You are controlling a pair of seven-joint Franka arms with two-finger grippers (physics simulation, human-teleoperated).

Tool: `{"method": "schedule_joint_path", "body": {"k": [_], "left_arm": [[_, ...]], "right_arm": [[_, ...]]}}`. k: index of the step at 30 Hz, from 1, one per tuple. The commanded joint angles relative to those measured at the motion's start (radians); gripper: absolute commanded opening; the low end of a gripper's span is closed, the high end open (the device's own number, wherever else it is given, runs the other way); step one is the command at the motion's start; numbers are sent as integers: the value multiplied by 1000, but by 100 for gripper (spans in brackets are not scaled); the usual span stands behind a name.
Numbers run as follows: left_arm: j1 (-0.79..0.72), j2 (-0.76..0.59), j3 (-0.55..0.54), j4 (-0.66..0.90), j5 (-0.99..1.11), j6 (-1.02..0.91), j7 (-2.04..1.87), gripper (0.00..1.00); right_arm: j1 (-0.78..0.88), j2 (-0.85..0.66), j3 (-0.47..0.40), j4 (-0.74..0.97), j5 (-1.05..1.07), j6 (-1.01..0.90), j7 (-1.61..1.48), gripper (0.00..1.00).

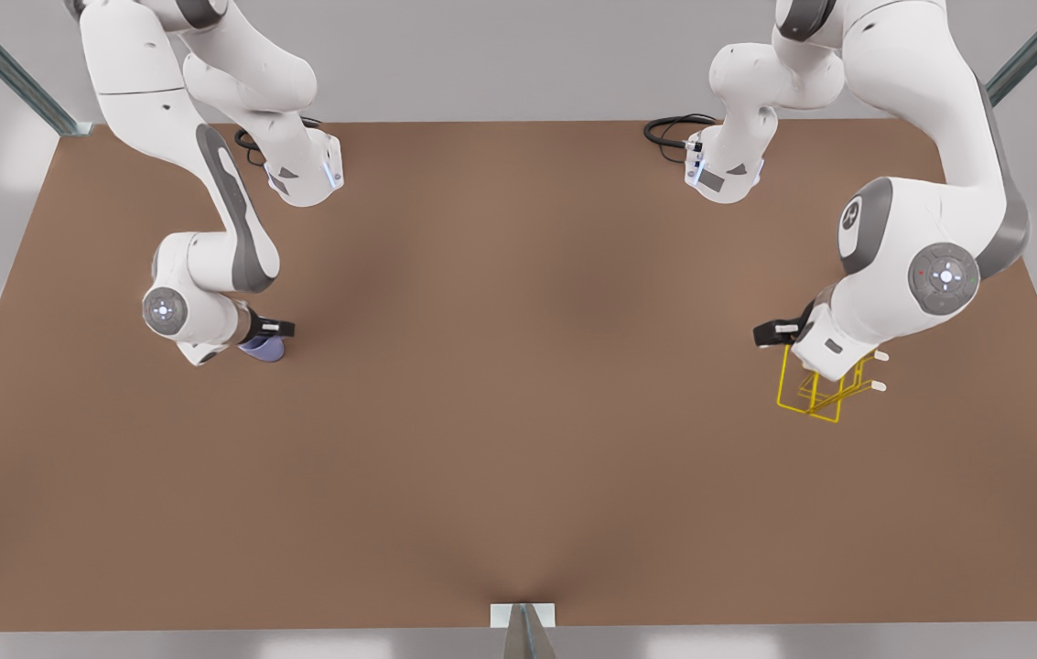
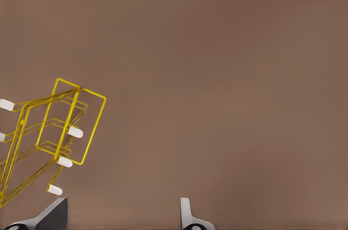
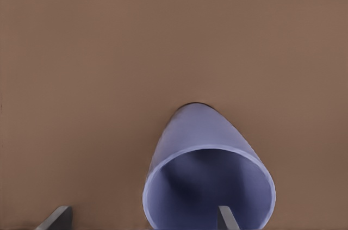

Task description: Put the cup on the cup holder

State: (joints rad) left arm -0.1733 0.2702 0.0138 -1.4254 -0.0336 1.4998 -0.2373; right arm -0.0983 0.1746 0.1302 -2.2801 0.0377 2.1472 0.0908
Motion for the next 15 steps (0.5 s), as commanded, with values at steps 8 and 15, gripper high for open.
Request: {"method": "schedule_joint_path", "body": {"k": [8,15], "left_arm": [[0,11,0,0,6,-4,-10,100],[0,11,0,0,9,-4,-10,100]], "right_arm": [[-9,89,0,8,2,120,44,21],[-12,79,-4,44,2,74,46,21]]}}
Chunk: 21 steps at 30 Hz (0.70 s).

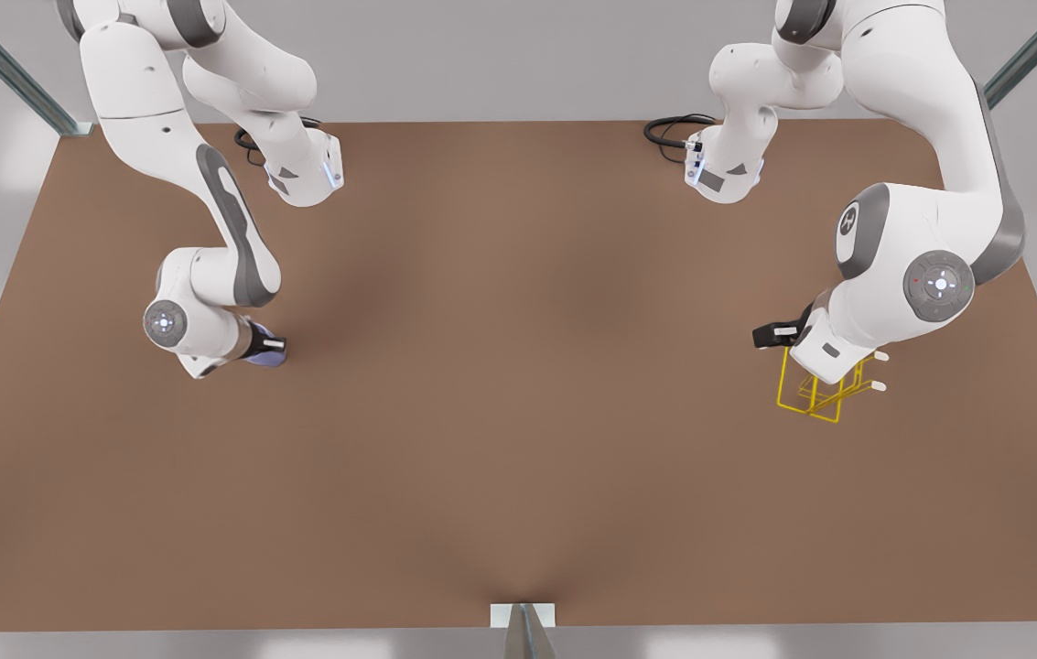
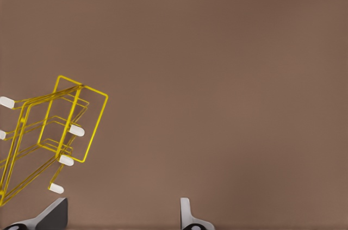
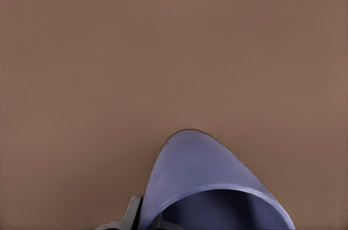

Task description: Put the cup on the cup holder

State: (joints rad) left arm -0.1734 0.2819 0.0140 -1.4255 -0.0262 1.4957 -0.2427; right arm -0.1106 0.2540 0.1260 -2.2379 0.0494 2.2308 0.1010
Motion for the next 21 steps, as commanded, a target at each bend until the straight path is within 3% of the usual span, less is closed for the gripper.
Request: {"method": "schedule_joint_path", "body": {"k": [1,7,8,13,18,20,21], "left_arm": [[0,-1,0,0,2,-6,-4,100],[0,-3,3,0,2,-9,-6,100],[0,-4,3,0,2,-9,-6,100],[0,-7,4,-1,28,-11,-6,100],[5,-13,14,-4,29,-12,-49,100],[8,-3,15,8,19,-8,-307,100],[6,5,11,11,9,12,-693,100]], "right_arm": [[2,-2,1,3,-9,-13,36,21],[8,-21,3,38,33,-72,34,21],[11,-19,4,92,61,-151,34,21],[35,25,76,247,369,-247,72,21],[242,179,78,445,783,-250,312,21],[302,241,112,540,886,-232,440,21],[356,275,115,592,948,-223,477,21]]}}
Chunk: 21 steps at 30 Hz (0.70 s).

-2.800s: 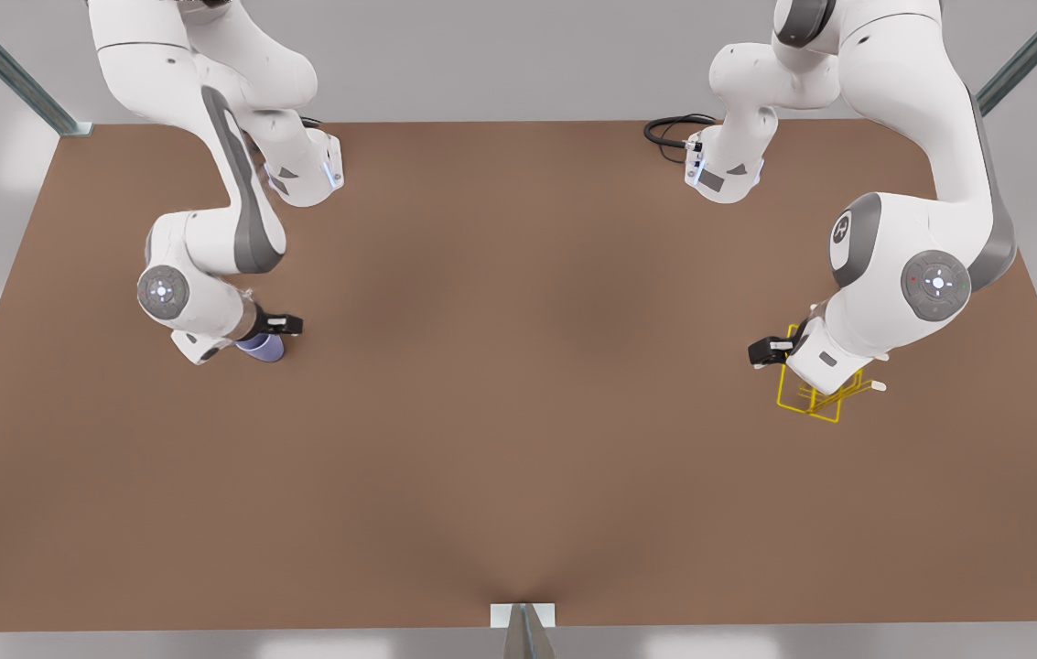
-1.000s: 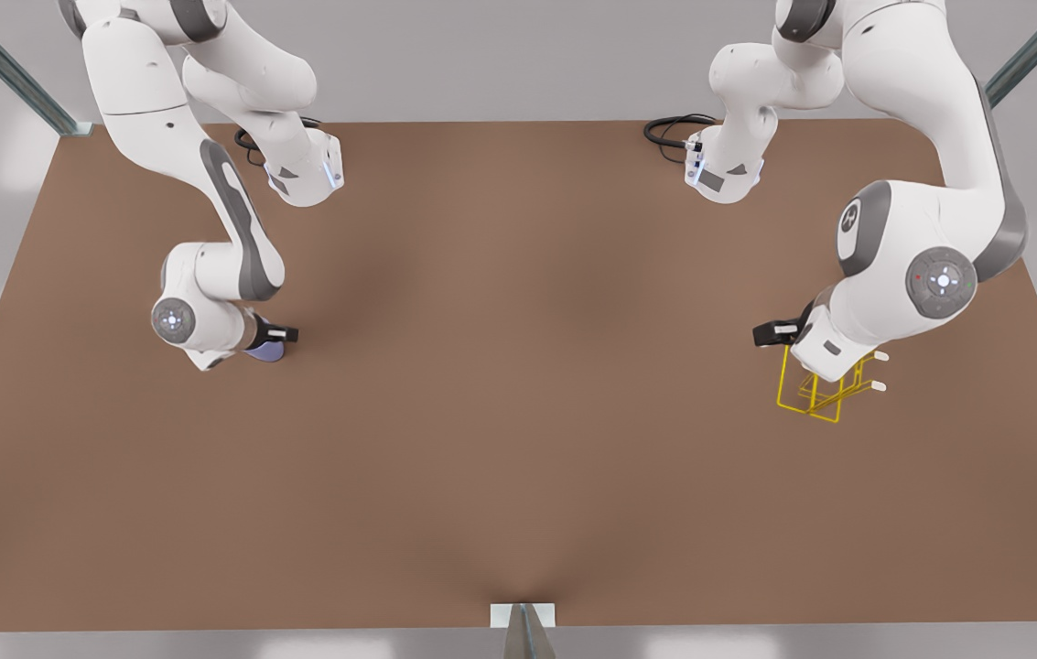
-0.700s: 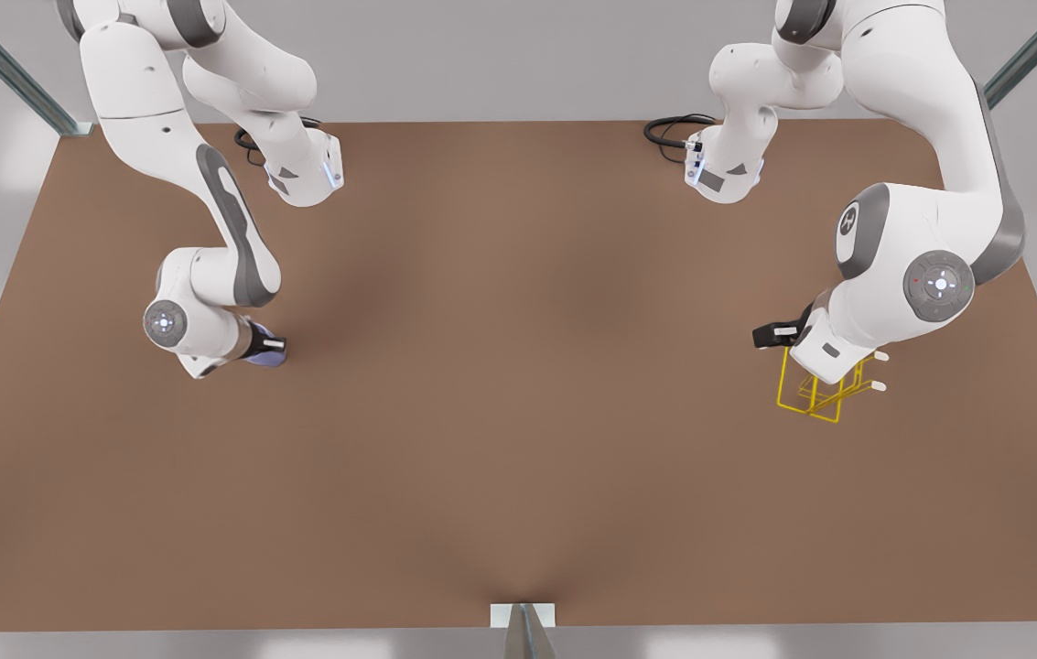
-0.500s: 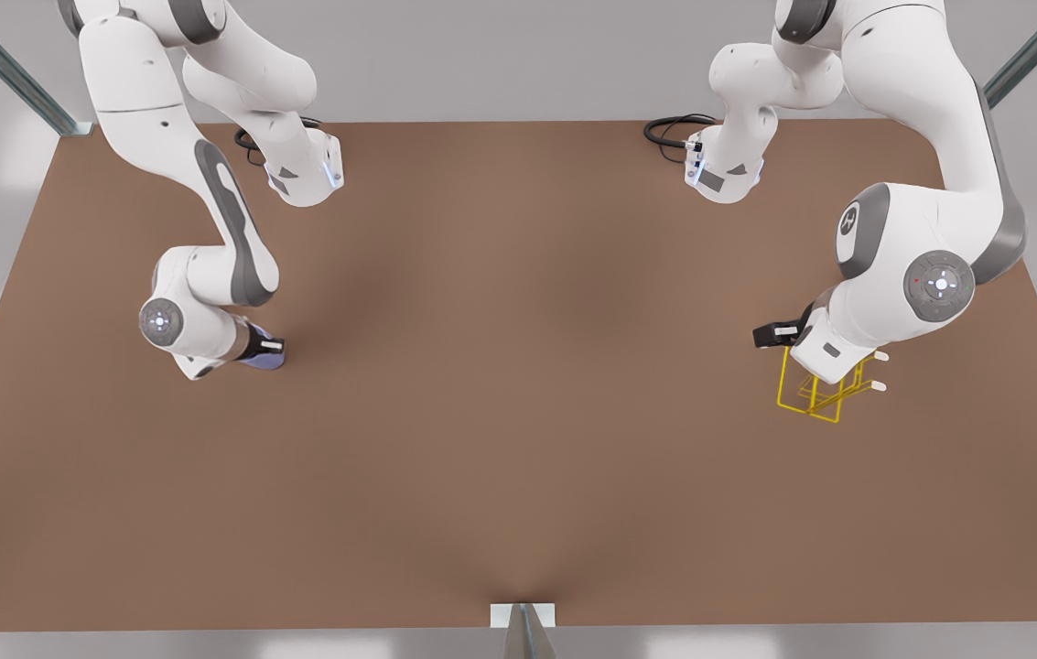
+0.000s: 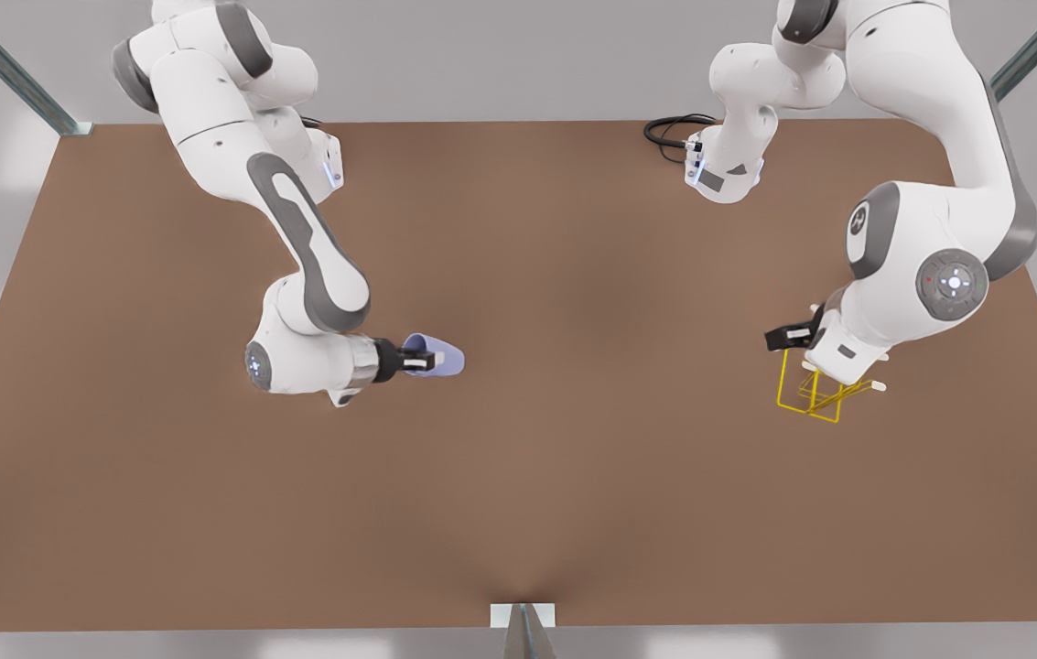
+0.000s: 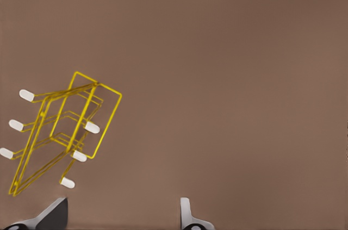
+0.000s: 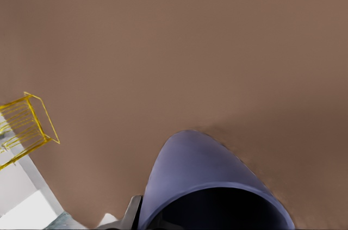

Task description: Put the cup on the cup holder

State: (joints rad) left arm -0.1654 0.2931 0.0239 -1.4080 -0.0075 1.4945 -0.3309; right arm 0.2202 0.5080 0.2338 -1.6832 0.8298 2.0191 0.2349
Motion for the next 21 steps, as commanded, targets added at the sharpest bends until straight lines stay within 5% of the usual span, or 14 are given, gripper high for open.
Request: {"method": "schedule_joint_path", "body": {"k": [1,3,6,11,19,20,21], "left_arm": [[-8,47,-7,46,-14,65,-969,100],[-46,119,-35,126,-17,138,-1482,100],[-48,161,-50,119,-72,196,-1760,100],[-177,196,-50,86,-63,285,-2002,100],[-316,271,-48,69,-8,389,-2220,100],[-318,282,-48,69,-8,403,-2220,100],[-333,293,-50,69,-11,432,-2272,100]], "right_arm": [[70,40,7,51,225,52,360,21],[145,113,36,105,321,139,363,21],[148,263,148,217,338,262,359,21],[146,386,133,321,325,368,233,21],[133,389,116,206,318,379,75,21],[136,388,101,203,318,380,66,55],[136,380,87,203,318,379,66,99]]}}
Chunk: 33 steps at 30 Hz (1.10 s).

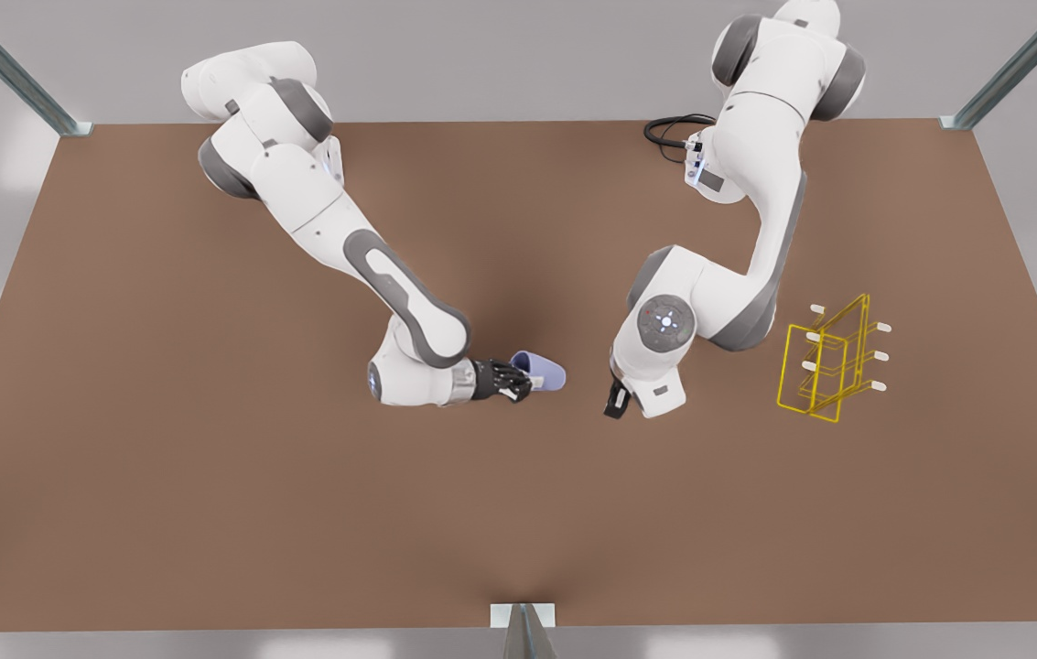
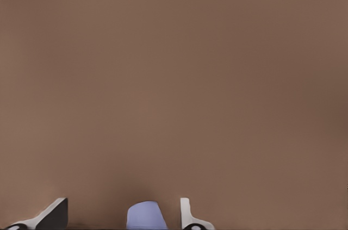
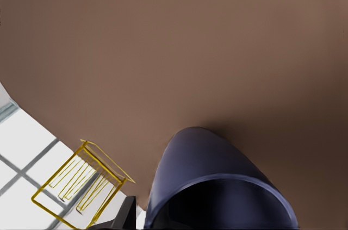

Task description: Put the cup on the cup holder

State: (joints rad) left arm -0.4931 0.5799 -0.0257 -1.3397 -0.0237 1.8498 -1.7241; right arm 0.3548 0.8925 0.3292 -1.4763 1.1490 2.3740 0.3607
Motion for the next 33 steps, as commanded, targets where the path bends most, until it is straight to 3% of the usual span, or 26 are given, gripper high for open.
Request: {"method": "schedule_joint_path", "body": {"k": [1,6,9,10,12,14,17,22,33], "left_arm": [[-21,17,0,0,2,112,-943,100],[-104,92,4,1,33,201,-1055,100],[-145,126,7,4,53,246,-1126,100],[-150,129,7,7,53,246,-1126,100],[-154,144,9,11,67,246,-1152,100],[-174,146,9,10,74,244,-1193,100],[-180,175,9,7,110,246,-1267,100],[-226,204,9,5,150,246,-1310,100],[-271,235,7,-38,249,261,-1322,100]], "right_arm": [[-2,-10,-13,-9,-2,22,-60,100],[-132,-105,-16,-140,-120,8,-126,100],[-281,-194,-36,-164,-420,-88,-140,100],[-315,-263,-71,-157,-472,-182,-137,100],[-310,-440,-235,-115,-650,-470,-141,100],[-319,-641,-254,-105,-1041,-648,-163,100],[-356,-800,-312,-173,-1193,-734,-289,100],[-358,-704,-314,-93,-1201,-719,-287,100],[-390,-679,-315,-55,-1155,-684,-321,100]]}}
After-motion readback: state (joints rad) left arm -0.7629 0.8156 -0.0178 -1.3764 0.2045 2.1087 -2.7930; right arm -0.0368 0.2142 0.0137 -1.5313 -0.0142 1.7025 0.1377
